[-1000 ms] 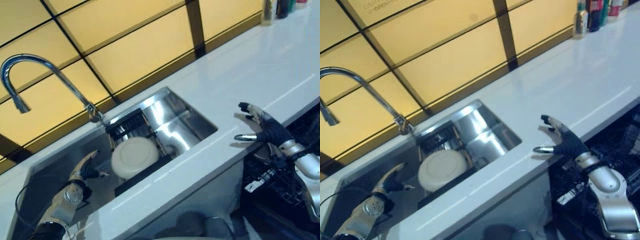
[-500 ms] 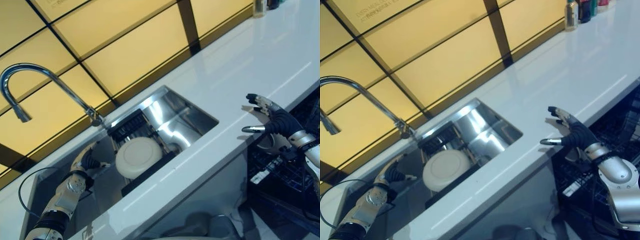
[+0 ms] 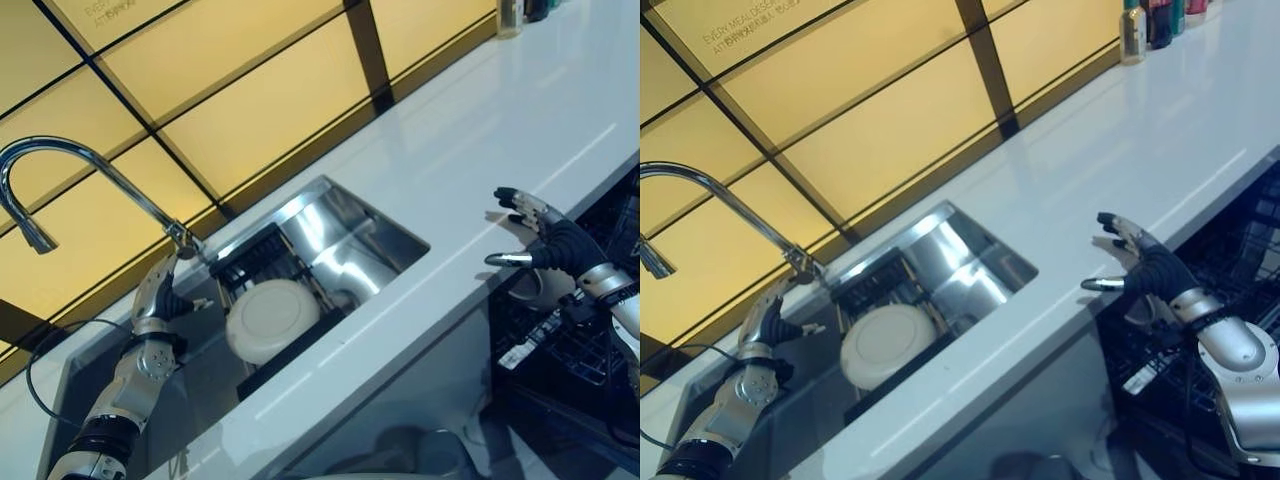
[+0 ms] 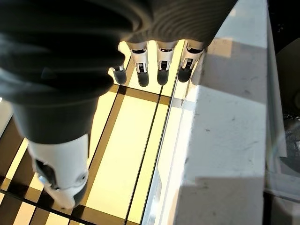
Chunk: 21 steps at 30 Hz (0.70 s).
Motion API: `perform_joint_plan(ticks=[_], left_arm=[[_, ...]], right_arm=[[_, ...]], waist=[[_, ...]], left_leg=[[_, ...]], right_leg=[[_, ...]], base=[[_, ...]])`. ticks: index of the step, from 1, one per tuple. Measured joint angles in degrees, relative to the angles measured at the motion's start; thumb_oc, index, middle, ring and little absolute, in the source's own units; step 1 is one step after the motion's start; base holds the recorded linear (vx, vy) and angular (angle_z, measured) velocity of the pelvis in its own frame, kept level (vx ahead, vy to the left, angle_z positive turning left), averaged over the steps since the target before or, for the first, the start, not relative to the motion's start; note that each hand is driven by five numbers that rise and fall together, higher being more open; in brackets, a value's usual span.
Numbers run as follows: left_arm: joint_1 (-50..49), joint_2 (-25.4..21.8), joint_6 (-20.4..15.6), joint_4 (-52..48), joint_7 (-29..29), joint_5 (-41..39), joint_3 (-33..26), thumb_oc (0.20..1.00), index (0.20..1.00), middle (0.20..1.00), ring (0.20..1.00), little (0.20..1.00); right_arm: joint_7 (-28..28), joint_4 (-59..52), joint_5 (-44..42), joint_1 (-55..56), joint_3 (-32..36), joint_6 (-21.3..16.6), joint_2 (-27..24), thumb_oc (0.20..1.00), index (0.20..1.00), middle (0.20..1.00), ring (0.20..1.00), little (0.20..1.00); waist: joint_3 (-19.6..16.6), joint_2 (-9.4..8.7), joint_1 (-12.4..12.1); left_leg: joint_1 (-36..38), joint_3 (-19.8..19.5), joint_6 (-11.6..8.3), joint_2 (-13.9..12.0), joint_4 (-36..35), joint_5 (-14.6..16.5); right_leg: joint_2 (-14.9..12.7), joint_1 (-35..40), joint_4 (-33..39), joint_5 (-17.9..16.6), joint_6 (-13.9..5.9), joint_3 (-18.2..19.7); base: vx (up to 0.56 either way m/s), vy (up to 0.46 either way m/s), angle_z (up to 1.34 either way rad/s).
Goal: Pick up plates and place into dishwasher.
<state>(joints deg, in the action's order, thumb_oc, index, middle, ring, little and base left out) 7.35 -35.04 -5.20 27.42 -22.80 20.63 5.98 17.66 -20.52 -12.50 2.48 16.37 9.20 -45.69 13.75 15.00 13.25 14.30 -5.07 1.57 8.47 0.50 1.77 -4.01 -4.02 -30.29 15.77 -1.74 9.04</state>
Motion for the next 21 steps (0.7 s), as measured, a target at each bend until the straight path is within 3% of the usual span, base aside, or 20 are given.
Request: perform_joint_plan(ticks=[9,15,21], left_arm=[[1.23,0.43,3.67,0.02,11.95,-3.82,3.99,1.000,1.000,1.000,1.000,1.000],[1.93,1.24,5.46,0.54,13.81,-6.31,4.01,1.000,1.000,1.000,1.000,1.000],[5.43,1.05,5.50,3.27,13.52,-7.38,2.25,1.000,1.000,1.000,1.000,1.000]], right_arm=[[-0.41,-0.64,0.10,-0.45,0.02,1.91,-0.22,1.000,1.000,1.000,1.000,1.000],[-0.47,-0.85,-0.06,-1.43,1.13,2.21,-1.06,1.000,1.000,1.000,1.000,1.000],[-1.48,-1.73,-0.16,-4.46,0.93,2.09,-1.34,1.000,1.000,1.000,1.000,1.000]], waist=[[0.20,-0.18,0.11],[3.06,-0.36,0.10],[3.55,0.14,-0.01]], left_leg=[[0.08,0.70,-0.01,-0.02,0.05,0.01],[-0.37,2.45,-0.22,0.04,0.56,0.48],[-4.71,4.30,0.24,0.85,3.17,1.07]], right_leg=[[0.35,-0.09,0.02,-0.19,-0.25,0.73],[0.77,-1.12,-0.26,-0.84,-0.50,1.83],[0.69,-5.31,-1.56,-1.32,-1.02,3.21]], base=[[0.04,0.017,-0.04],[-0.01,0.018,-0.16],[-0.02,0.041,-0.13]])
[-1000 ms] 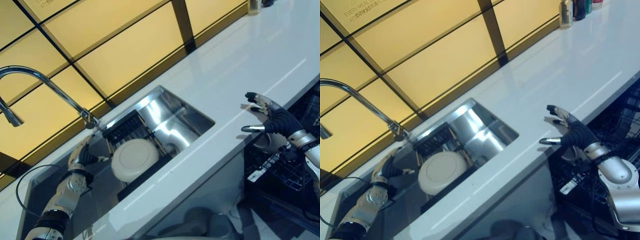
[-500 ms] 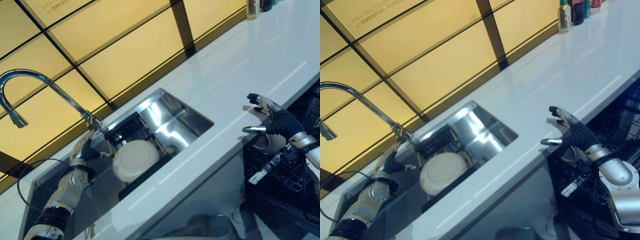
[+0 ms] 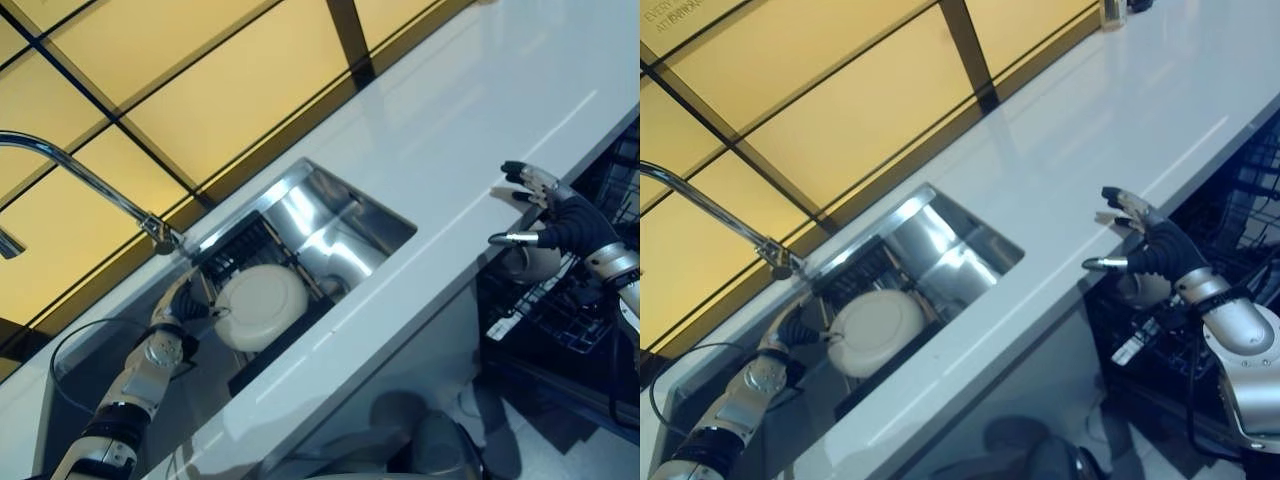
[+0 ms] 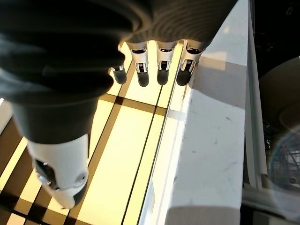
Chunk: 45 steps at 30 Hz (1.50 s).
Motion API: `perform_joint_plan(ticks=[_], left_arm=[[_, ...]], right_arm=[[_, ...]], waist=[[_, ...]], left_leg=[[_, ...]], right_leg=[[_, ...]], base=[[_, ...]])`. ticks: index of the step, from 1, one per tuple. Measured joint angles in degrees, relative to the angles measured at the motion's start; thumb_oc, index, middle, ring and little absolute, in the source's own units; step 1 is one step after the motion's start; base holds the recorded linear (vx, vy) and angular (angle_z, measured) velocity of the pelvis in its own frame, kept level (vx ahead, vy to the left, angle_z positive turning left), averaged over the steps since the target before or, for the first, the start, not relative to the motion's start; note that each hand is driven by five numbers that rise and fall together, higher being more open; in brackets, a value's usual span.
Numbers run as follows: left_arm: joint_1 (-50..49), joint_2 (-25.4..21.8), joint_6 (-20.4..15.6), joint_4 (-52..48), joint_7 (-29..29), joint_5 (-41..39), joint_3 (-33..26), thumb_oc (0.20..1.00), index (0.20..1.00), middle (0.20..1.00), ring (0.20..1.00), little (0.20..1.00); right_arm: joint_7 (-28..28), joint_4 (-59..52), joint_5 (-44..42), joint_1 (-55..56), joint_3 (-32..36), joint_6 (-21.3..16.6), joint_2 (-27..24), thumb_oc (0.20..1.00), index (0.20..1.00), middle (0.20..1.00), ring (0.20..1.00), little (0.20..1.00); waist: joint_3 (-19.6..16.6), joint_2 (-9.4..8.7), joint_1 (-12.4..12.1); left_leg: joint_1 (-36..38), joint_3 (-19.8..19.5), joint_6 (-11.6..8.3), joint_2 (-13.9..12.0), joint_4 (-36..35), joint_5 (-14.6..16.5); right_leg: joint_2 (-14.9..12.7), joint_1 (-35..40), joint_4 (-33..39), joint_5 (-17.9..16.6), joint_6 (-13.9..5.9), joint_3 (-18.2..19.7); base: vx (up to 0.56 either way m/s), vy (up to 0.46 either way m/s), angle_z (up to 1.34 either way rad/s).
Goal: Pick up plates and place into dishwasher.
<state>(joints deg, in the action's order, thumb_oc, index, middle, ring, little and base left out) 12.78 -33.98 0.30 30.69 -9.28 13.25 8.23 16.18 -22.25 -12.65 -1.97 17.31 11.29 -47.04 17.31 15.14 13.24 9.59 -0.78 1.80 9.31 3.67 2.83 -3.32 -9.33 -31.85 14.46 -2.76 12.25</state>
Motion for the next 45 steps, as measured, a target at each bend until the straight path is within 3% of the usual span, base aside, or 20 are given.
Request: perform_joint_plan(ticks=[12,17,23,29,35,45], left_arm=[[4.88,-1.47,1.09,2.39,0.80,-1.33,-0.50,1.000,1.000,1.000,1.000,1.000],[10.04,-3.48,4.30,6.81,11.90,-7.47,-0.45,1.000,1.000,1.000,1.000,1.000],[15.16,-2.74,1.40,7.77,26.98,-12.95,6.03,1.000,1.000,1.000,1.000,1.000],[20.14,-2.45,1.78,10.76,35.73,-12.79,9.60,1.000,1.000,1.000,1.000,1.000],[22.43,-2.67,2.68,14.80,39.16,-11.68,10.27,1.000,1.000,1.000,1.000,1.000],[23.16,-2.50,2.71,17.73,41.01,-9.50,10.28,1.000,1.000,1.000,1.000,1.000]], right_arm=[[-2.93,-0.32,0.28,-7.13,-2.47,-0.01,-0.74,1.000,1.000,1.000,1.000,1.000],[-2.88,-0.40,0.82,-12.04,-4.92,1.27,-0.80,1.000,1.000,1.000,1.000,1.000],[-2.64,-0.55,3.01,-16.09,-7.66,1.55,-0.89,1.000,1.000,1.000,1.000,1.000],[-1.88,-0.09,3.23,-19.25,-9.47,1.62,-0.88,1.000,1.000,1.000,1.000,1.000],[-1.75,0.12,4.73,-20.63,-11.80,1.67,-0.89,1.000,1.000,1.000,1.000,1.000],[-1.57,0.21,4.72,-20.73,-11.98,1.66,-0.89,1.000,1.000,1.000,1.000,1.000]], waist=[[1.99,1.94,-0.02],[2.87,3.12,0.11],[3.54,3.86,2.08],[4.72,4.64,3.20],[4.85,4.87,4.89],[4.85,4.92,5.01]], left_leg=[[-4.87,3.38,0.53,0.73,2.11,0.57],[-6.49,4.99,0.86,1.21,2.12,0.39],[-7.15,5.69,1.25,1.80,1.66,0.09],[-6.71,6.84,1.49,1.88,1.07,-0.13],[-6.16,7.11,1.54,1.86,0.52,-0.22],[-5.47,7.77,1.46,1.85,-0.02,-0.40]], right_leg=[[-0.20,-5.25,-0.51,-1.76,-1.02,2.42],[-0.99,-7.67,-0.50,-2.69,-1.75,2.82],[-1.38,-8.73,-0.44,-3.16,-2.05,3.45],[-1.08,-8.90,-0.43,-3.30,-2.35,4.37],[-0.92,-8.80,-0.46,-3.31,-2.35,4.61],[-0.84,-8.78,-0.74,-3.31,-2.34,4.89]], base=[[-0.01,0.050,-0.13],[-0.03,0.064,-0.18],[0.04,0.081,-0.05],[0.03,0.038,-0.08],[0.01,0.002,-0.03],[0.00,-0.004,-0.02]])
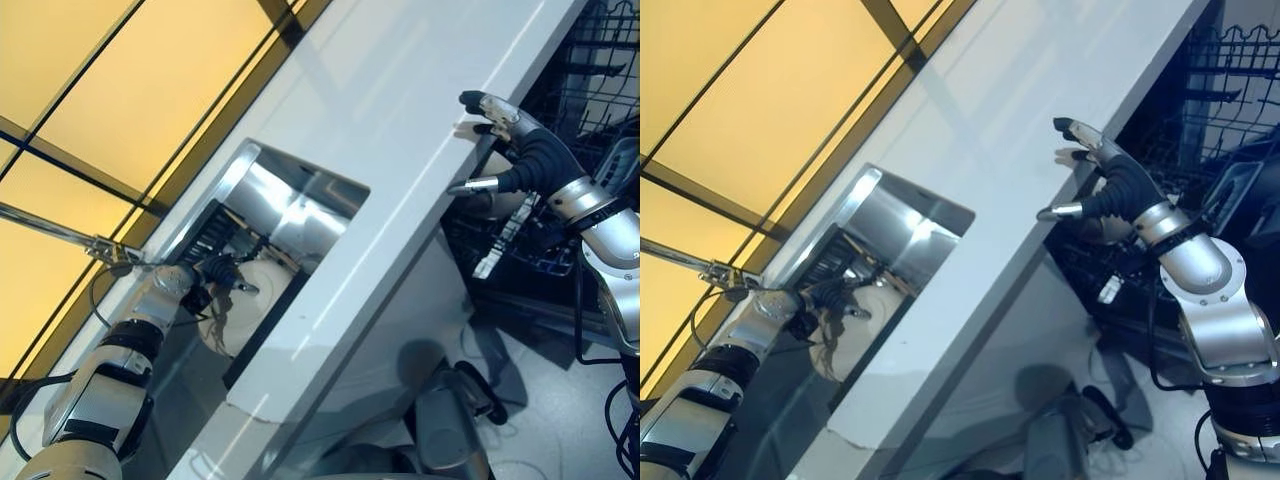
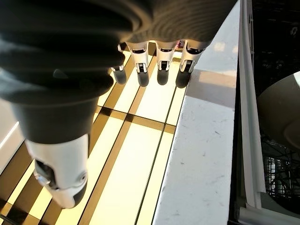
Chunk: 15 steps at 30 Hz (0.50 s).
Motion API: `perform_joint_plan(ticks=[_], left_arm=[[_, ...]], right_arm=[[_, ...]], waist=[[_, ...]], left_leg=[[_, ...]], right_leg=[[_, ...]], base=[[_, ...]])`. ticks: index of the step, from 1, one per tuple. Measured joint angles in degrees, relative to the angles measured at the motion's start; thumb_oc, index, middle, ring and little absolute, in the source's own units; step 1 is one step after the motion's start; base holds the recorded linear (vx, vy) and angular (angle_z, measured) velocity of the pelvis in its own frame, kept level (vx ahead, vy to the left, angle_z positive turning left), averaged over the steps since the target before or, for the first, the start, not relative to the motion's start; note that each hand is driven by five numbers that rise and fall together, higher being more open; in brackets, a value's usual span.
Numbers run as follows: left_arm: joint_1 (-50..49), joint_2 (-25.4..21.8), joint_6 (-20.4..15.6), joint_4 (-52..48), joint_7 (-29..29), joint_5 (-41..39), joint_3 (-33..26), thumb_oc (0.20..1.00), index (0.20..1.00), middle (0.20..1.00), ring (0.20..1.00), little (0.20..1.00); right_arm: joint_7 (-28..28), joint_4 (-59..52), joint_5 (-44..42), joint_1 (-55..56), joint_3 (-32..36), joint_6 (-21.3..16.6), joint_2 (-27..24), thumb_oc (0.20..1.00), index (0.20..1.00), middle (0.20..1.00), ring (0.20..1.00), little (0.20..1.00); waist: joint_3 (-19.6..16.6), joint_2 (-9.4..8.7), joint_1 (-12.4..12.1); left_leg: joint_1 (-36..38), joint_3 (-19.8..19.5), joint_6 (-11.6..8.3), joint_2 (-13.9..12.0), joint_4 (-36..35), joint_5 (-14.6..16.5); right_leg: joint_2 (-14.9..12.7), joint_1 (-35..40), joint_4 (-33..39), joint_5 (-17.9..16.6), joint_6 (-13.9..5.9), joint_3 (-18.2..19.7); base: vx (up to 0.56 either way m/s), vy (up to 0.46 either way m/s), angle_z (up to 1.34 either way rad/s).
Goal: Pick up plates and place into dishwasher.
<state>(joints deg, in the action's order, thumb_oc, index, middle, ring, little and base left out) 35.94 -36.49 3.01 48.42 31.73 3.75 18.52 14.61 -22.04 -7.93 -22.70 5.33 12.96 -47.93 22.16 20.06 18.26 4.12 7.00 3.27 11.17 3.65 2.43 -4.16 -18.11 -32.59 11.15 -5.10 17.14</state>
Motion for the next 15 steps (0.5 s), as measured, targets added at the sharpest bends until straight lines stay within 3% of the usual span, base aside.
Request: perform_joint_plan(ticks=[5,7,8,10,15], left_arm=[[0.21,-0.13,-0.31,1.44,2.42,2.26,-0.10,1.000,1.000,1.000,1.000,1.000],[0.15,-0.54,-1.22,2.37,4.10,2.40,-0.09,0.256,0.256,0.256,0.256,0.256],[0.09,-0.74,-1.71,2.89,4.81,2.40,-0.09,0.200,0.200,0.200,0.200,0.200],[0.19,-0.74,-2.79,4.18,5.44,2.39,-0.07,0.200,0.200,0.200,0.200,0.200],[0.13,-2.02,-3.55,4.68,5.77,2.33,-0.05,0.200,0.200,0.200,0.200,0.200]], right_arm=[[0.13,0.06,0.00,-0.10,-0.83,0.00,-0.02,1.000,1.000,1.000,1.000,1.000],[0.23,1.20,0.48,0.55,-0.72,1.10,-0.14,1.000,1.000,1.000,1.000,1.000],[0.25,2.13,0.11,0.67,-0.46,0.44,-0.08,1.000,1.000,1.000,1.000,1.000],[0.51,2.54,0.27,1.04,-0.58,0.73,-0.12,1.000,1.000,1.000,1.000,1.000],[1.11,13.41,2.50,9.00,-0.48,7.12,-1.62,1.000,1.000,1.000,1.000,1.000]], waist=[[-0.15,0.19,0.35],[-0.21,0.27,0.84],[-0.28,0.36,1.12],[-0.40,0.51,1.51],[-0.49,0.62,1.72]], left_leg=[[0.32,0.03,-0.09,-0.06,-0.14,-0.06],[0.41,0.01,-0.08,-0.06,-0.13,-0.07],[0.53,0.01,-0.08,-0.07,-0.15,-0.07],[1.24,-0.13,-0.10,-0.11,-0.39,-0.07],[1.72,-0.61,0.02,-0.27,-0.42,-0.31]], right_leg=[[0.04,0.11,-0.24,0.08,0.13,-0.02],[0.02,0.20,-0.25,0.08,0.14,-0.04],[0.01,0.31,-0.26,0.09,0.16,-0.05],[0.03,0.93,-0.26,0.20,0.29,-0.17],[-0.11,1.49,-0.25,0.36,0.52,-0.76]], base=[[0.00,-0.002,-0.01],[0.00,0.000,0.00],[0.00,0.000,0.00],[0.00,0.000,0.00],[0.00,-0.006,0.02]])
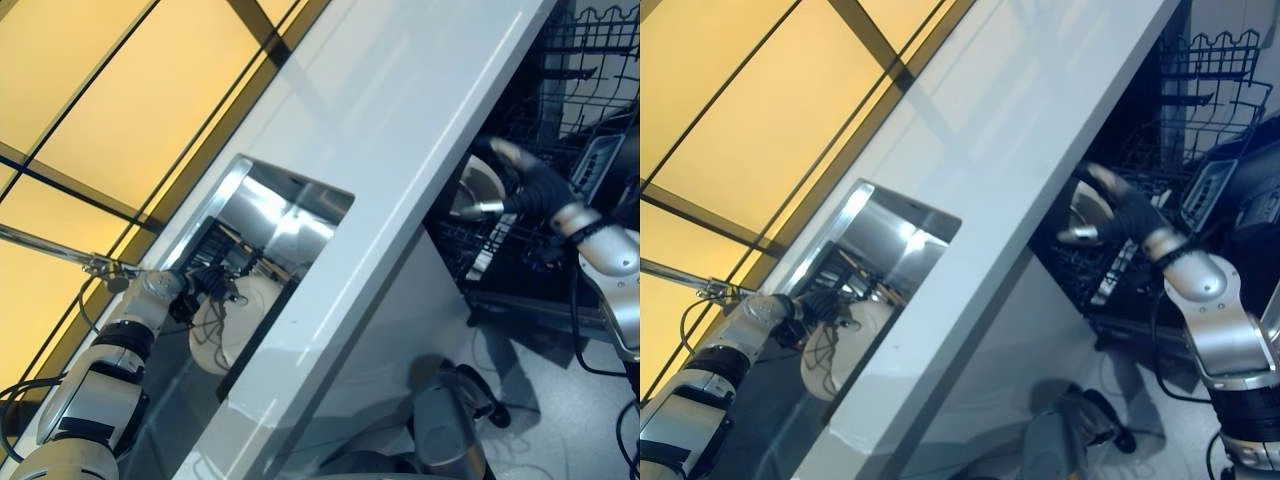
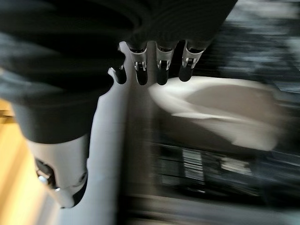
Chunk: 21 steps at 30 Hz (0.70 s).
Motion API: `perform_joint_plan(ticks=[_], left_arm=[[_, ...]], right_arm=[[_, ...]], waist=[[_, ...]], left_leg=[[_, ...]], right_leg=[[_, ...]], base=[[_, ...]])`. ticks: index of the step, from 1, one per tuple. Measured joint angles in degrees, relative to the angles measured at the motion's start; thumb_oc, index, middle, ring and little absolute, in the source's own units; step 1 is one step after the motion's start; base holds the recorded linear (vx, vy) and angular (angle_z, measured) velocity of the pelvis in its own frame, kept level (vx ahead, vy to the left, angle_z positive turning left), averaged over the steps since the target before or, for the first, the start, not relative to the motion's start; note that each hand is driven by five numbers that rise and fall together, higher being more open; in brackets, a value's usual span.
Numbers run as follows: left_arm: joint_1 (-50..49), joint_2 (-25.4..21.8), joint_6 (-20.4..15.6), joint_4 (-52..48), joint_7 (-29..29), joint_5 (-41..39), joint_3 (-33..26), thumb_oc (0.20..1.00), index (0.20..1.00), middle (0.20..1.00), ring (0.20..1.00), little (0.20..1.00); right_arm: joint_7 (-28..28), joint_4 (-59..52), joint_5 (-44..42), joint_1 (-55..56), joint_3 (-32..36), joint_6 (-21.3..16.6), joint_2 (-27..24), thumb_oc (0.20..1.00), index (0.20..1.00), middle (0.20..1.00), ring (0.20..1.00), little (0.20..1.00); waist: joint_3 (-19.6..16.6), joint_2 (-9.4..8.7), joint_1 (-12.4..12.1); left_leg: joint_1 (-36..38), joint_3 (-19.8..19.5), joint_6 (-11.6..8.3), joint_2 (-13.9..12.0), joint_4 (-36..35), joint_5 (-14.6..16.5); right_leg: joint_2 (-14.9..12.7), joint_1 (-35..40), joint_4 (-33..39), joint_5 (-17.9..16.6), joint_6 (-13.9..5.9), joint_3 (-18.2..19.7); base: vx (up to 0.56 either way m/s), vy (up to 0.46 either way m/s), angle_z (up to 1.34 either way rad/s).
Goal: Pick up plates and place into dishwasher.
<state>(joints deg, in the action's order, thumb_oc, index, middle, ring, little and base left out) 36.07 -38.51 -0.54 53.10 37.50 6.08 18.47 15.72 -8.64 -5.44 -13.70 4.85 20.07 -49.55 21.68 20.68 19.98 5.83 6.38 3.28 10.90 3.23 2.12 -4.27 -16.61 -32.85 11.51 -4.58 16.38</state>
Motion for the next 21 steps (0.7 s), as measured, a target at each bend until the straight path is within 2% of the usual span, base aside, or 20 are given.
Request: perform_joint_plan(ticks=[3,7,12,21], left_arm=[[-0.38,-0.01,-0.12,0.15,0.00,0.02,-0.01,0.200,0.200,0.200,0.200,0.200],[-1.01,-0.15,-0.32,0.17,0.00,0.42,-0.03,0.200,0.200,0.200,0.200,0.200],[-2.44,0.51,-1.02,-0.30,0.00,3.19,-0.04,0.200,0.200,0.200,0.200,0.200],[-3.38,1.31,-1.41,-1.30,0.01,3.38,-0.25,0.200,0.200,0.200,0.200,0.200]], right_arm=[[0.26,2.66,0.42,4.96,-0.31,1.45,0.50,1.000,1.000,1.000,1.000,1.000],[0.67,2.59,0.42,5.63,-0.16,1.43,0.77,1.000,1.000,1.000,1.000,1.000],[0.94,2.14,0.42,5.98,0.16,0.78,0.88,1.000,1.000,1.000,1.000,1.000],[1.20,1.92,0.32,8.27,2.00,0.29,1.13,1.000,1.000,1.000,1.000,1.000]], waist=[[-0.13,0.17,0.55],[-0.42,0.53,1.45],[-0.71,0.89,1.44],[-1.13,1.41,1.31]], left_leg=[[0.50,-0.32,-0.04,-0.22,-0.22,-0.12],[0.98,-0.74,-0.08,-0.47,-0.19,-0.11],[2.64,-1.87,-0.43,-0.74,-0.61,-0.03],[4.96,-3.53,-0.77,-1.14,-1.43,-0.07]], right_leg=[[-0.03,0.48,0.01,0.27,0.25,-0.53],[-0.02,1.10,0.01,0.47,0.55,-1.08],[-0.05,2.93,0.14,0.90,0.89,-2.05],[-0.18,5.47,0.30,1.71,1.34,-3.62]], base=[[0.01,-0.024,0.07],[0.00,-0.026,0.05],[-0.01,-0.033,0.09],[-0.02,-0.038,0.08]])
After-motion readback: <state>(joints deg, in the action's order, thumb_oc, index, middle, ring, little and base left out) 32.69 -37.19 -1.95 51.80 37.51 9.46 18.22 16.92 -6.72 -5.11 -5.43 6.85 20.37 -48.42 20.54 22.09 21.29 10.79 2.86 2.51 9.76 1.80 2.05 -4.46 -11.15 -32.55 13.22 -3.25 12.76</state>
